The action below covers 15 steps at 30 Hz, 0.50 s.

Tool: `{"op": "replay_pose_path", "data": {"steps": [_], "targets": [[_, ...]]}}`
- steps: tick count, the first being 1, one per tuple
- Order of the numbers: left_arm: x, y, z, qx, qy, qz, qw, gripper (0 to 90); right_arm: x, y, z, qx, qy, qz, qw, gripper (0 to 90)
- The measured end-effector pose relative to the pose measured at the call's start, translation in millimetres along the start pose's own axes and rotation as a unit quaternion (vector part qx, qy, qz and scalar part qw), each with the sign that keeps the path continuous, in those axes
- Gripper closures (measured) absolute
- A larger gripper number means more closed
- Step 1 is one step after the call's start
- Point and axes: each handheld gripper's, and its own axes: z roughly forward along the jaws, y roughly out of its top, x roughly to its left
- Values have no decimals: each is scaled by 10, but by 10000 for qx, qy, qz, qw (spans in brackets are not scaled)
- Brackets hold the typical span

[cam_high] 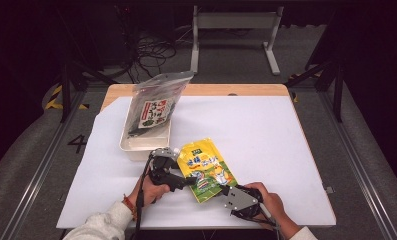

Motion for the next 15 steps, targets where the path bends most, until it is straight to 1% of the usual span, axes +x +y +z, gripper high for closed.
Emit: {"op": "replay_pose_path", "data": {"steps": [2,3,4,6,7,8,9,11,12,13,14,15], "targets": [[19,19,27,-21,29,-131,9999,102,2,-11,2,-37,28,-29,10000,877],[28,33,34,-44,27,-127,9999,103,5,-16,5,-44,55,-48,10000,876],[21,43,46,-58,91,-181,9998,112,9,-18,3,-52,55,-84,9999,875],[8,66,66,-48,240,-183,9995,160,13,-16,-3,-56,68,-125,9999,871],[7,75,69,-49,283,-143,9995,208,13,-17,-6,-60,80,-136,9999,870],[1,79,78,-102,231,-240,9994,245,16,-18,-9,-74,67,-164,9998,868],[10,85,73,-194,277,-233,9992,295,23,-18,-13,-82,61,-187,9998,865],[20,89,49,-324,302,-184,9989,452,25,-23,-22,-106,82,-218,9997,859],[24,93,27,-402,330,-104,9986,510,27,-24,-26,-108,80,-199,9997,858],[13,94,9,-484,372,-29,9981,639,23,-26,-32,-123,112,-195,9997,855],[-4,93,2,-518,370,2,9980,737,25,-28,-39,-125,139,-212,9996,855],[-24,96,-6,-527,369,92,9979,784,33,-29,-44,-126,129,-237,9996,853]]}}
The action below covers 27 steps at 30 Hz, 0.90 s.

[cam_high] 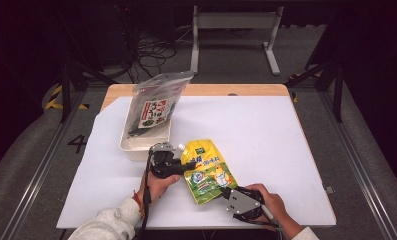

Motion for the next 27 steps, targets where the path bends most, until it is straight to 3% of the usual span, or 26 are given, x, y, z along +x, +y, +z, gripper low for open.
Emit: {"op": "replay_pose_path", "data": {"steps": [4,8,10,13,14,15,16,17,18,21,23,25,27], "targets": [[-94,23,-50,-84,58,433,9990,875,0,2,-38,-18,57,42,10000,807],[-212,94,-200,-389,22,852,9956,893,-5,-16,-104,-101,256,199,9994,763],[-250,115,-273,-538,-5,942,9941,895,-17,-35,-147,-223,382,439,9981,746],[-319,132,-354,-651,-14,1179,9909,896,-77,-75,-229,-465,532,944,9930,700],[-357,134,-384,-682,-84,1242,9899,896,-120,-95,-280,-460,438,1127,9916,676],[-357,134,-384,-682,-84,1242,9899,897,-120,-95,-280,-460,438,1127,9916,676],[-410,147,-434,-754,-150,1377,9875,897,-174,-132,-351,-520,316,1387,9885,648],[-410,147,-434,-754,-150,1377,9875,897,-174,-132,-351,-520,316,1387,9885,648],[-453,157,-472,-804,-158,1512,9851,897,-238,-184,-412,-488,197,1672,9845,597],[-498,165,-516,-858,-210,1566,9837,898,-286,-245,-461,-481,118,1863,9812,563],[-519,174,-547,-865,-279,1630,9824,898,-361,-340,-511,-424,-15,2108,9766,516],[-545,181,-571,-921,-308,1674,9811,899,-430,-424,-540,-447,-37,2406,9696,495],[-556,192,-592,-949,-359,1737,9796,899,-476,-487,-562,-418,-134,2565,9655,481]]}}
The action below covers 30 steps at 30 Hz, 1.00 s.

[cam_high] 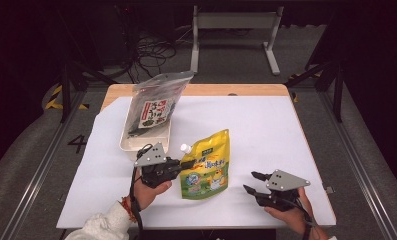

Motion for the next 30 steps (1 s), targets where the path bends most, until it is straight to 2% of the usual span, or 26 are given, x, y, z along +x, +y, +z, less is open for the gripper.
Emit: {"op": "replay_pose_path", "data": {"steps": [2,3,8,19,20,24,26,30], "targets": [[-14,12,-12,2,-34,49,10000,899,-70,-31,-22,-6,-63,167,9998,450],[-19,12,-12,-35,-53,28,10000,899,-92,-40,-29,11,-120,177,9998,443],[-45,48,-62,-66,-101,207,9997,900,-163,-75,-44,113,-251,298,9992,415],[-70,99,-175,-132,-97,321,9993,900,-192,-102,1,210,-283,328,9988,390],[-58,122,-216,-206,-97,352,9991,900,-201,-100,-2,177,-274,389,9987,386],[-34,162,-323,-285,-50,379,9989,900,-215,-101,0,152,-283,385,9987,384],[-17,185,-391,-355,2,460,9983,900,-217,-101,-5,129,-296,400,9987,381],[13,242,-550,-497,93,510,9974,900,-210,-92,-25,123,-381,304,9987,361]]}}
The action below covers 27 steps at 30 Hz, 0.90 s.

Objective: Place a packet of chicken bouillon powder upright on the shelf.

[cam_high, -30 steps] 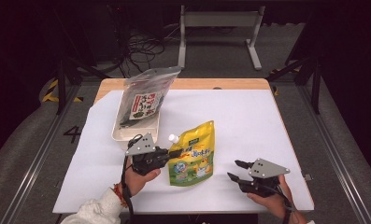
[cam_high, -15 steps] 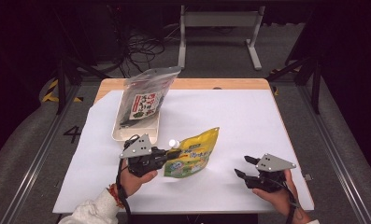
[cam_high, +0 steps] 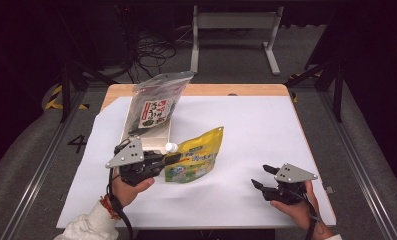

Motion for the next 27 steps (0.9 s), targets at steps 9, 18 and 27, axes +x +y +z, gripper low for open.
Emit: {"op": "replay_pose_path", "data": {"steps": [9,18,27], "targets": [[110,146,-348,-293,321,143,9990,900,39,-31,-24,57,-70,-99,9999,324],[286,275,-691,-495,640,240,9964,900,38,-43,-5,67,-87,-15,9999,308],[613,291,-954,-409,955,219,9943,899,16,-66,18,77,-173,147,9997,287]]}}
